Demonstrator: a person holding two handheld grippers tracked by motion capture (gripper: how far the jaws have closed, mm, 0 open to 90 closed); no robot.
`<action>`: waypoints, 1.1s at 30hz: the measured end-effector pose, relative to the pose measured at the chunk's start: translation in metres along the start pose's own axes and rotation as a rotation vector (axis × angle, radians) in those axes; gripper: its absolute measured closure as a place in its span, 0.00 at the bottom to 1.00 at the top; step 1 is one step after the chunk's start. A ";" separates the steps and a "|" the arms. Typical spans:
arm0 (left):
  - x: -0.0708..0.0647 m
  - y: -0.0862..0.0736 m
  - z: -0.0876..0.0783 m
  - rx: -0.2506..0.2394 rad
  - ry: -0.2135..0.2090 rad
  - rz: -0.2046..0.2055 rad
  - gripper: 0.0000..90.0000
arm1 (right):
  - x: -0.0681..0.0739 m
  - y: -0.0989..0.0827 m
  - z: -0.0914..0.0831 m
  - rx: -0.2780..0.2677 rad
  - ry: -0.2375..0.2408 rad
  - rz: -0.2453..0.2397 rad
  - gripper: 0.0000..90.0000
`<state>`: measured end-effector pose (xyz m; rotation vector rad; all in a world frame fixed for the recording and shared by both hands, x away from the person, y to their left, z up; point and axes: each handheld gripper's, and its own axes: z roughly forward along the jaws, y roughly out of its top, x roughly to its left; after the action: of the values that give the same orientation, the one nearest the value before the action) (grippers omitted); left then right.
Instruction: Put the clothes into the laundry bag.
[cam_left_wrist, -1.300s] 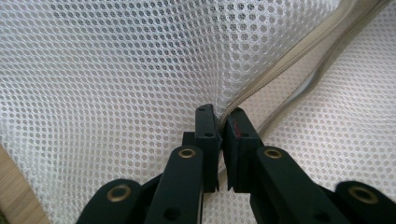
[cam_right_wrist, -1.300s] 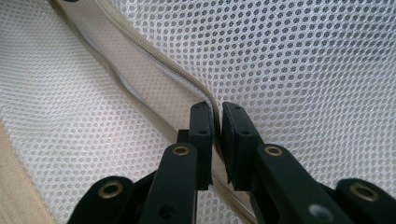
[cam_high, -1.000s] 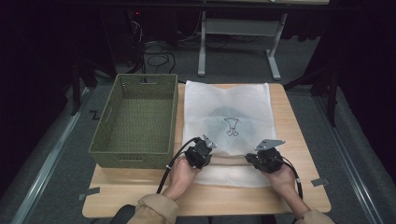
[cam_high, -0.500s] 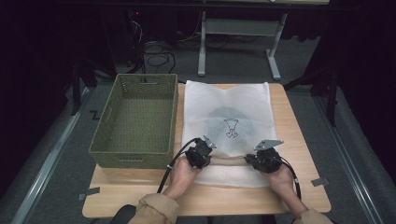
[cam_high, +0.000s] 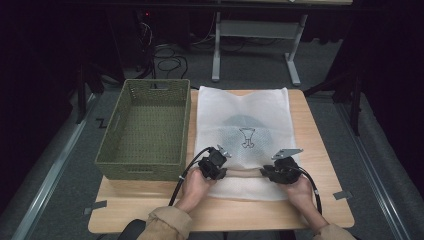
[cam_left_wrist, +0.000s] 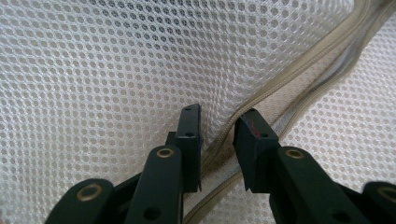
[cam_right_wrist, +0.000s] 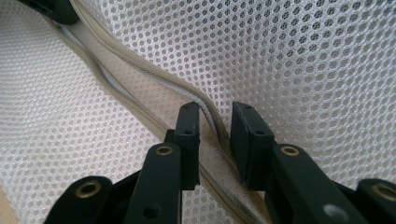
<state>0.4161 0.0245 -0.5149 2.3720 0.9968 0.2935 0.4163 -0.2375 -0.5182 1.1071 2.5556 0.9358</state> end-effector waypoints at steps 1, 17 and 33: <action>-0.001 0.000 -0.001 0.000 -0.001 -0.001 0.77 | 0.000 0.000 0.000 0.000 0.002 -0.003 0.81; 0.003 -0.001 -0.020 -0.043 -0.032 -0.013 0.56 | 0.002 0.003 -0.008 -0.021 0.007 -0.012 0.71; 0.003 -0.003 -0.052 -0.147 -0.069 0.010 0.50 | 0.007 0.008 -0.035 -0.112 0.000 -0.039 0.65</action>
<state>0.3959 0.0488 -0.4734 2.2393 0.8999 0.2770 0.4016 -0.2452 -0.4854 1.0221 2.4817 1.0548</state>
